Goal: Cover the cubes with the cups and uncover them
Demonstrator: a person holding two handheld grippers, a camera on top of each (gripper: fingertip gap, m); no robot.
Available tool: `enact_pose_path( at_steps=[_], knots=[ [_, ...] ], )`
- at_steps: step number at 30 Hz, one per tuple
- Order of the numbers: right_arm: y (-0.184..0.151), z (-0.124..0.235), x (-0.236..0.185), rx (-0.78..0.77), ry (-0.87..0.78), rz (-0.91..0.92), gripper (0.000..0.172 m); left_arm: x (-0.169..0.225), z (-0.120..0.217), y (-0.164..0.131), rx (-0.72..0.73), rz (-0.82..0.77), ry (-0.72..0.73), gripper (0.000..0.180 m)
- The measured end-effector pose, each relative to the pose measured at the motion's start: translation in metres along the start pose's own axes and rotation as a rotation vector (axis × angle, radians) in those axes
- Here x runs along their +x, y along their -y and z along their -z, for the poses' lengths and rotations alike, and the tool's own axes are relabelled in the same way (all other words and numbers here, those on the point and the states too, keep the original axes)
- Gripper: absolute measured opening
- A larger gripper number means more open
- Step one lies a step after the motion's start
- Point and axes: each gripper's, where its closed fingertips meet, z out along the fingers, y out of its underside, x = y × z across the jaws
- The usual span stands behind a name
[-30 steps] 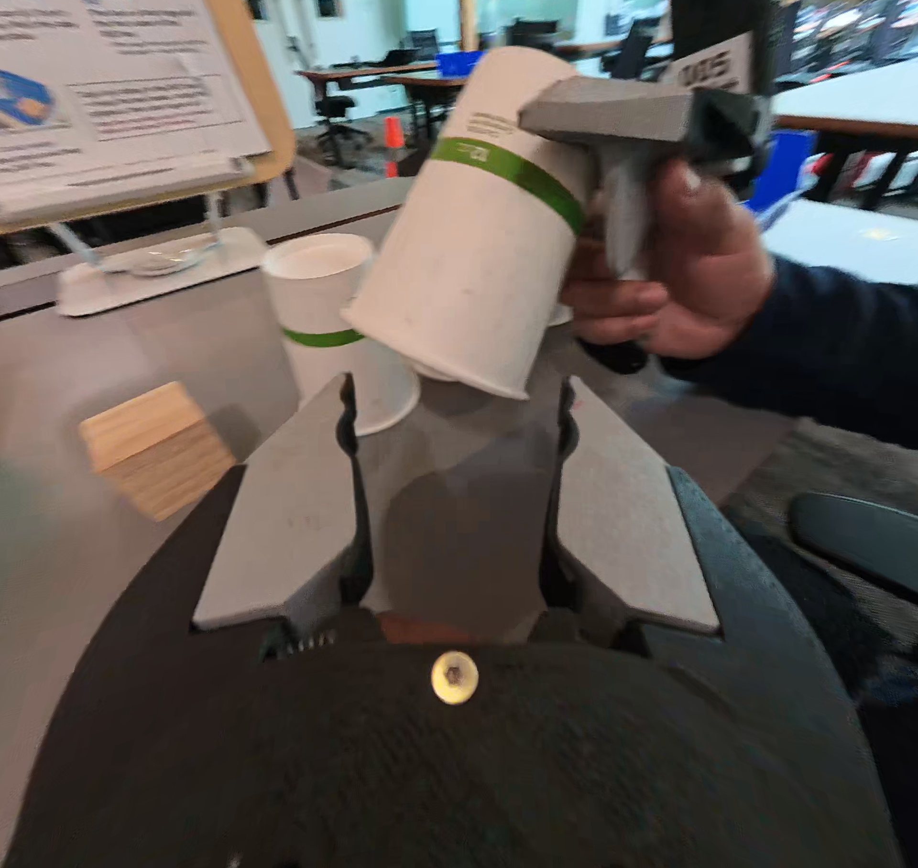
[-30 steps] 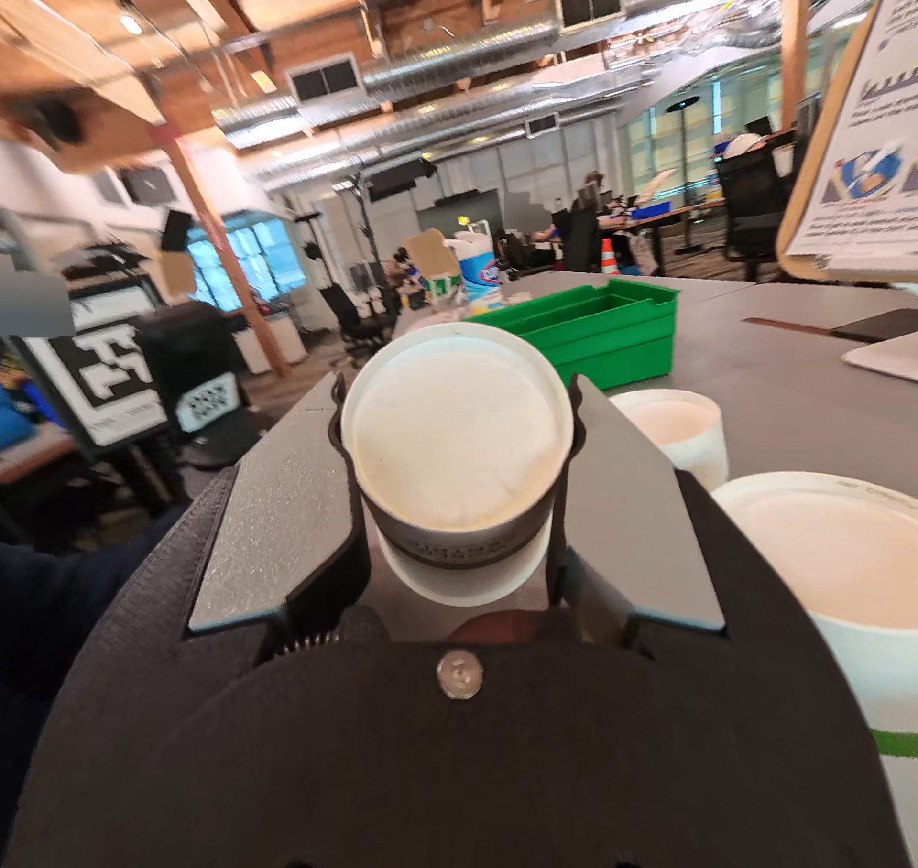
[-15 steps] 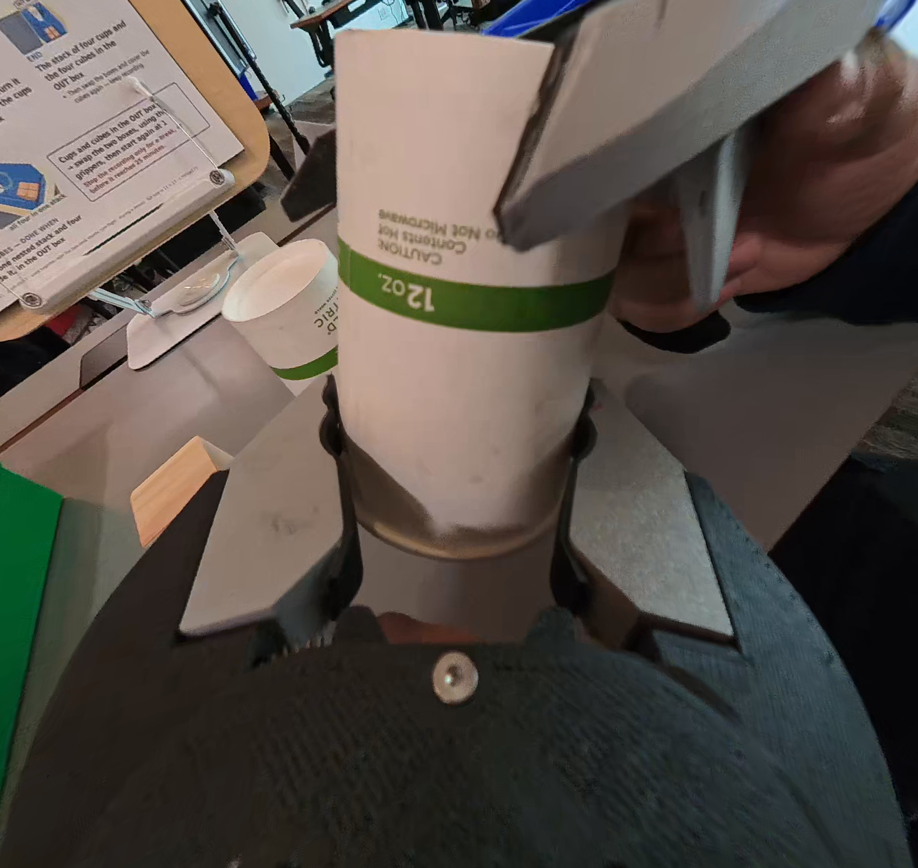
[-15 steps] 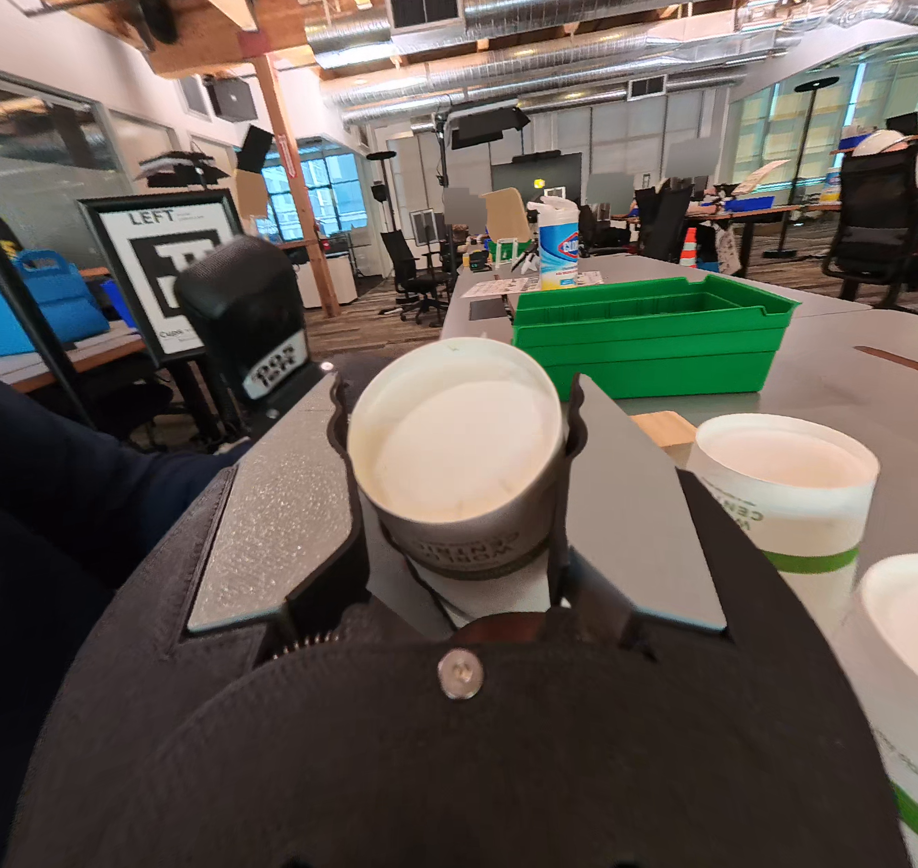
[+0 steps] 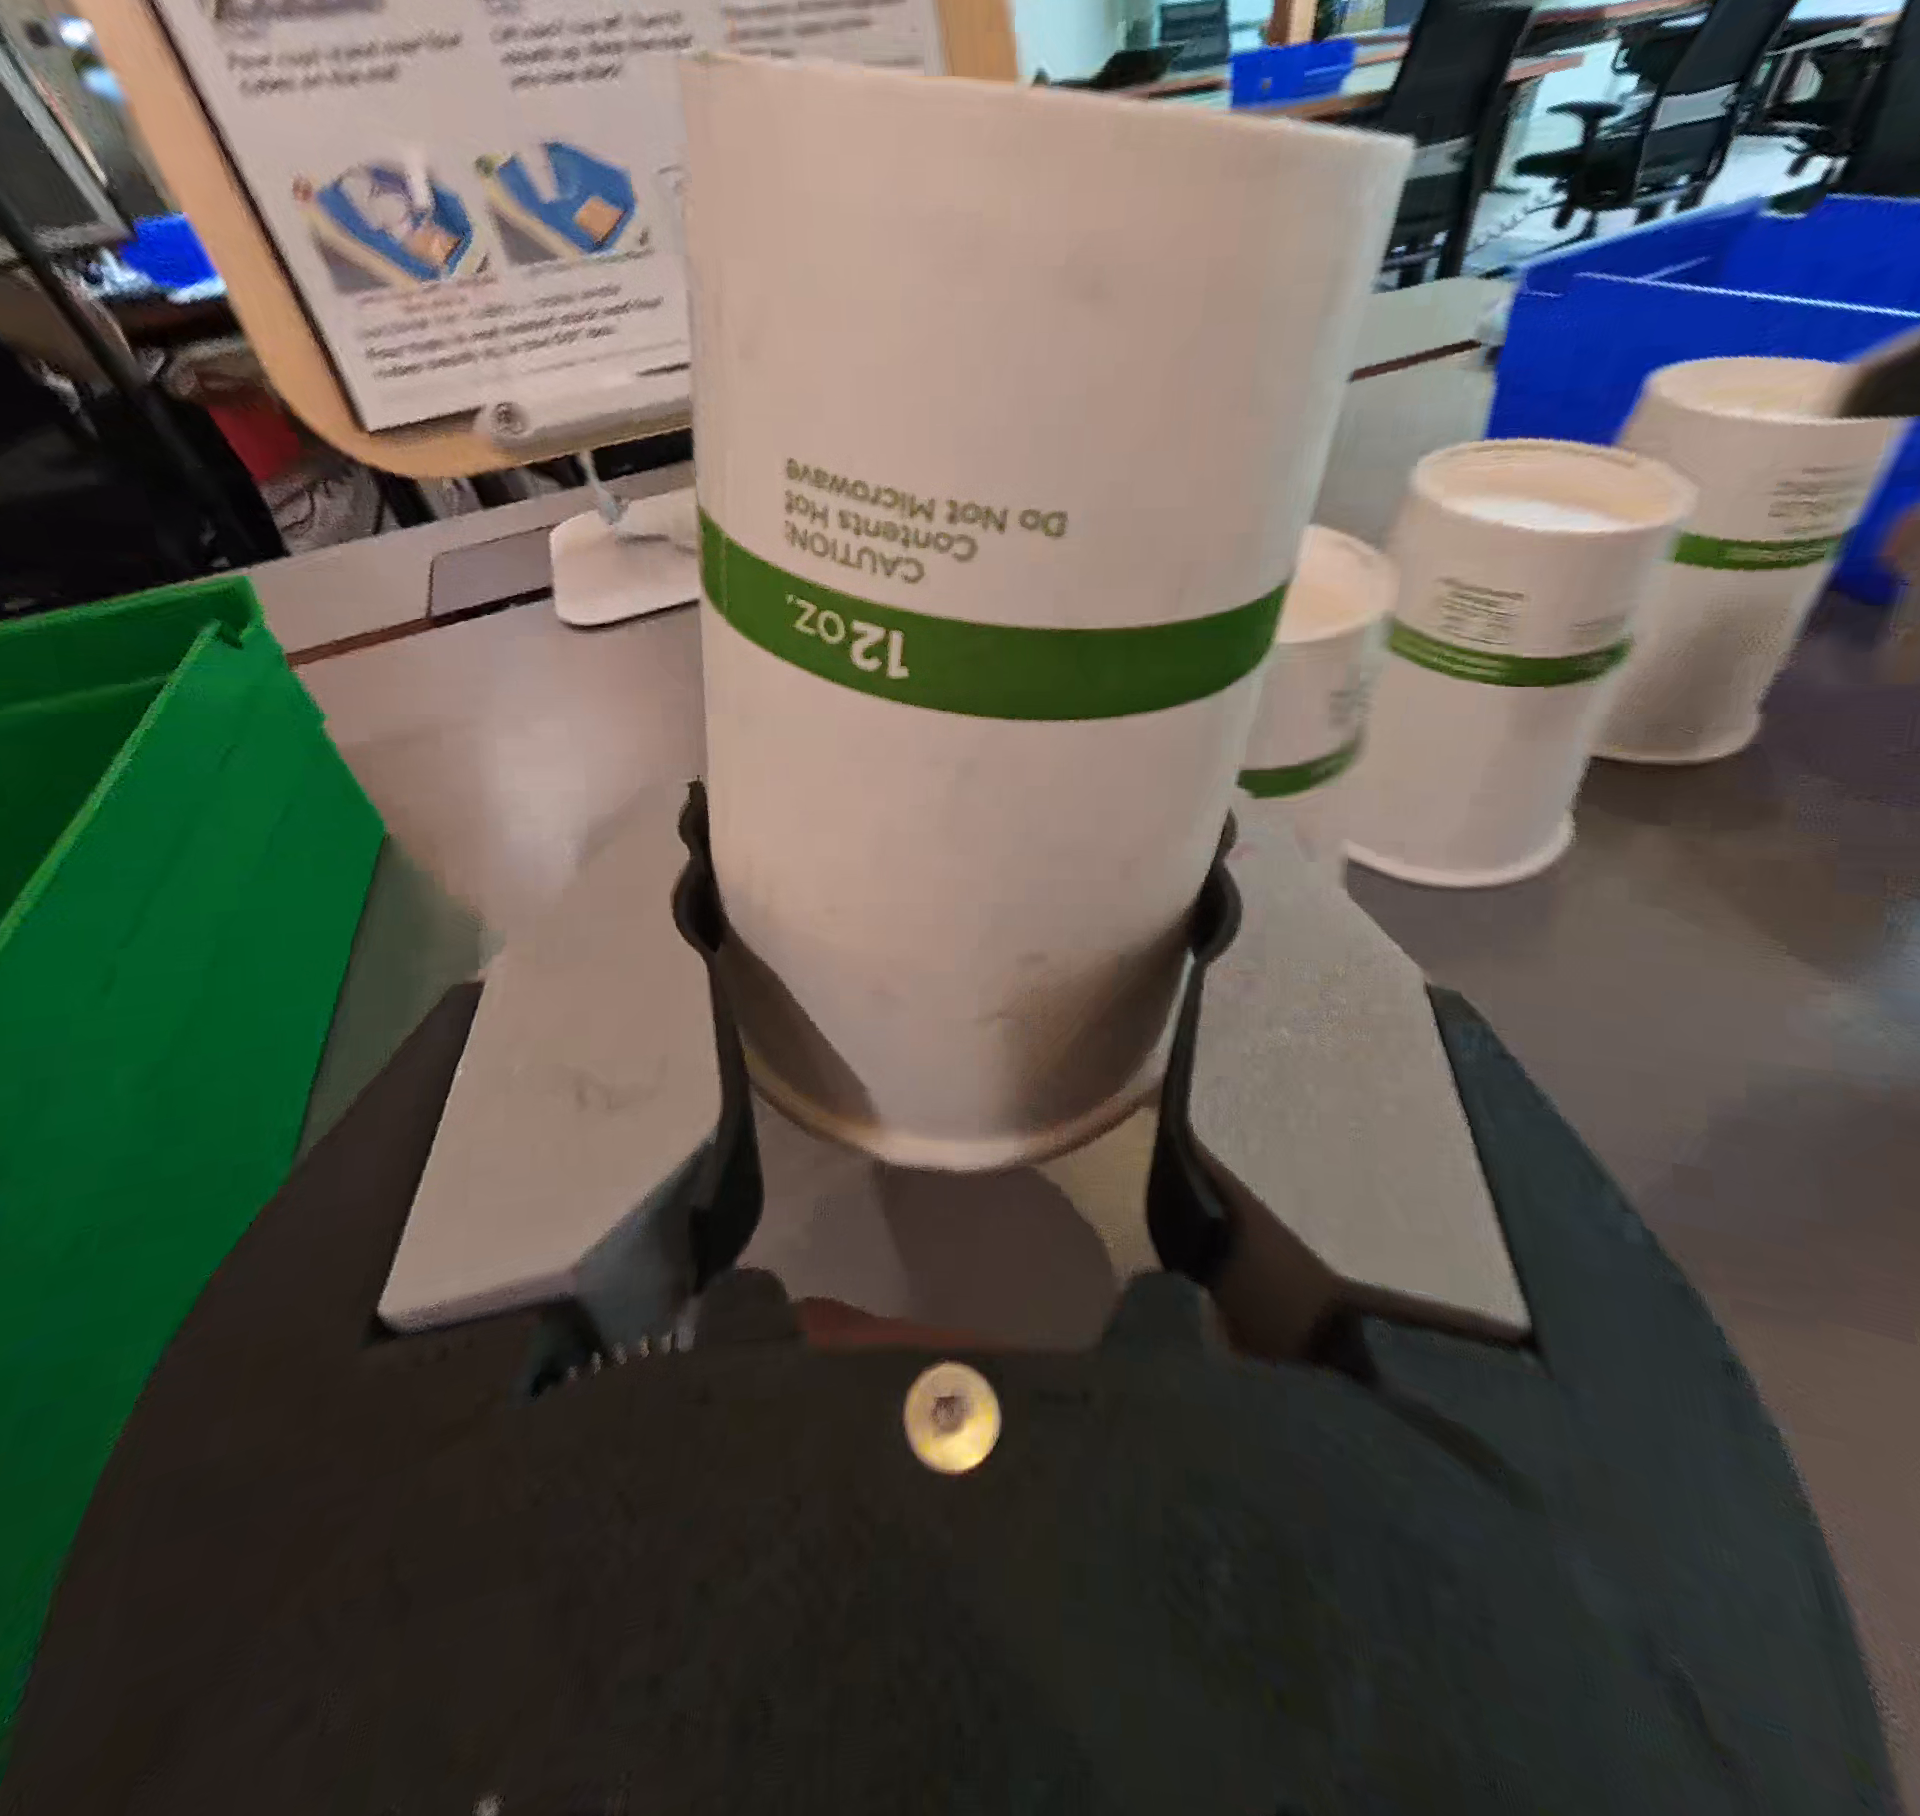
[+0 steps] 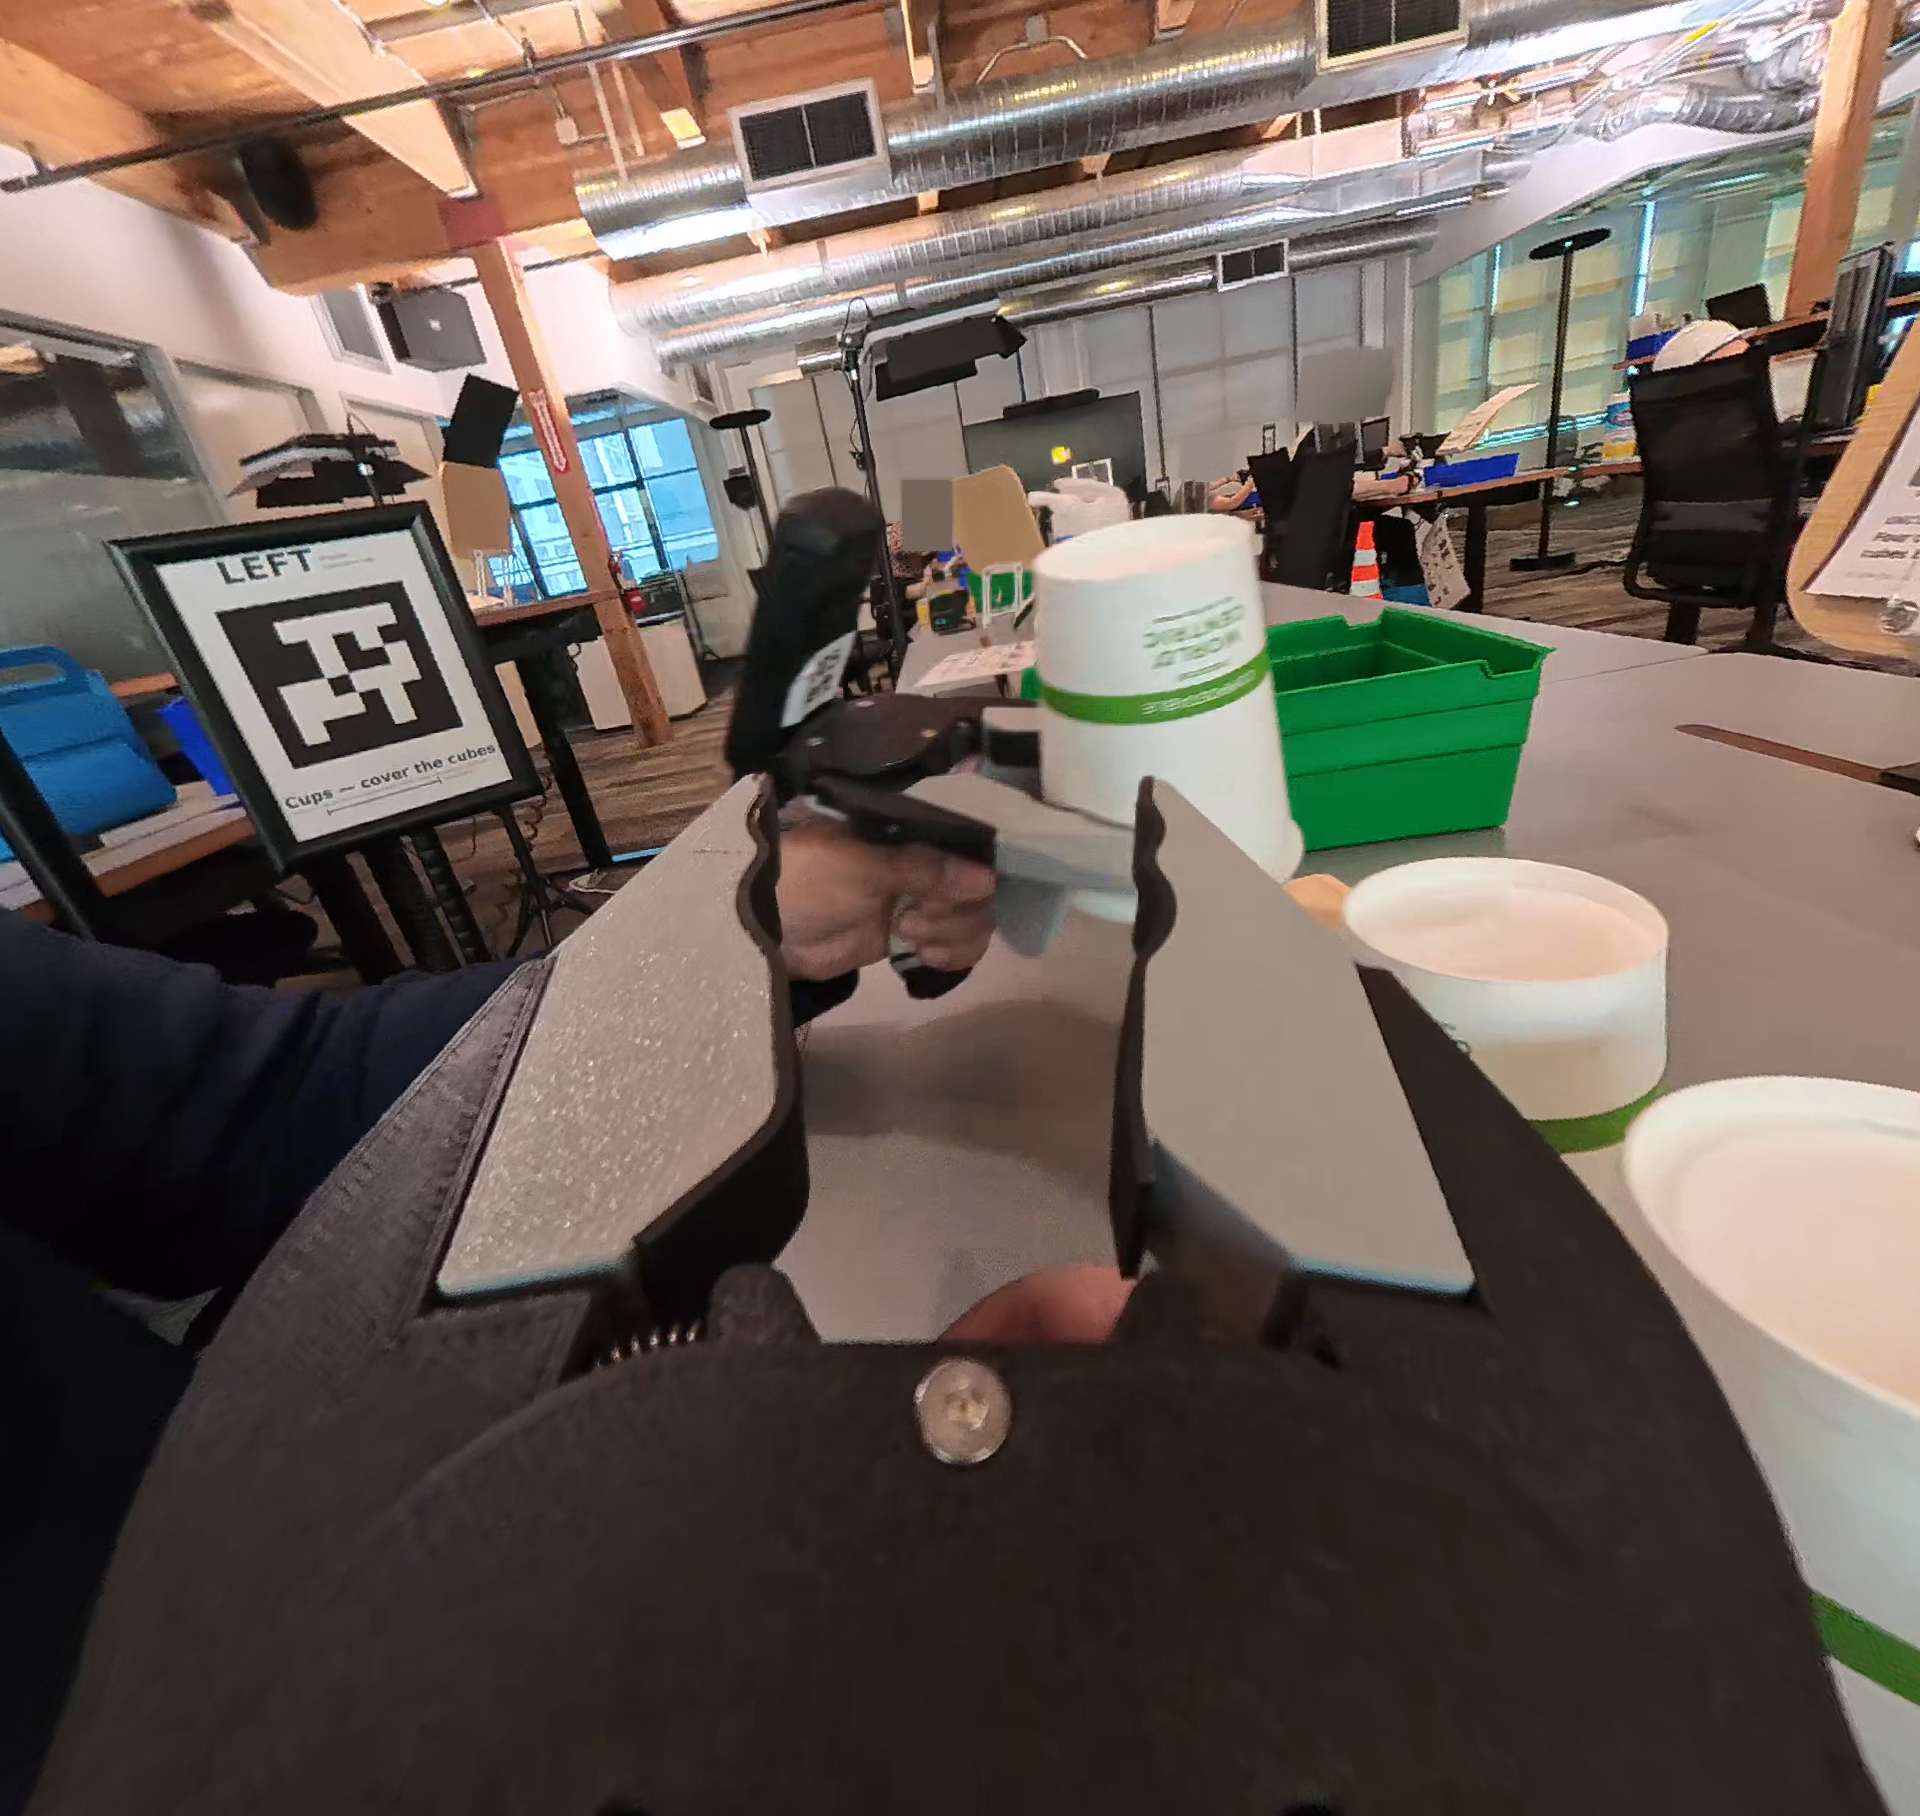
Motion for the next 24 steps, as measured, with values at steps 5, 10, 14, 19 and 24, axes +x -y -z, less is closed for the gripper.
enact_pose_path(
  at_steps=[5,10,14,19,24],
  knots=[
    [-0.002,0.001,0.003,-0.013,-0.017,0.017,0.065,-0.043,-0.032,-0.016,-0.091,0.1,0.004,0.093],
    [-0.002,0.001,0.004,-0.014,-0.02,0.011,0.065,-0.042,-0.049,-0.04,-0.203,0.173,-0.032,0.094],
    [-0.001,0.001,0.003,-0.012,-0.017,0.011,0.064,-0.04,-0.054,-0.074,-0.361,0.177,-0.038,0.095],
    [-0.002,0.001,0.004,-0.018,-0.021,0.01,0.064,-0.038,-0.049,-0.09,-0.465,0.136,-0.052,0.097],
    [-0.003,0.002,0.006,-0.022,-0.028,0.013,0.065,-0.044,-0.035,-0.095,-0.472,0.064,0.004,0.09]
  ],
)
